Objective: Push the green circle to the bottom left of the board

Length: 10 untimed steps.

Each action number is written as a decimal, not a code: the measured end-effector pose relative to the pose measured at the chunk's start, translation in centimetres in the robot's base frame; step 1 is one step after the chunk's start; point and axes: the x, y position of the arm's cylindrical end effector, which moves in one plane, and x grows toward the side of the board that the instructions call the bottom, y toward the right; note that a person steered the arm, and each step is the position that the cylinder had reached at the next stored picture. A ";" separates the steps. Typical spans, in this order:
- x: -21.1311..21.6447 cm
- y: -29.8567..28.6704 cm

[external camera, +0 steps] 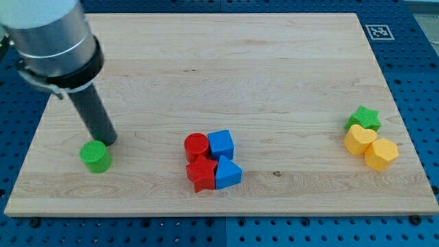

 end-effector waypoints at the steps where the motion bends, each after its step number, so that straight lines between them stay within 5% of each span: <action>1: 1.6 -0.2; 6: 5.0 3.7; 10: 2.1 -2.2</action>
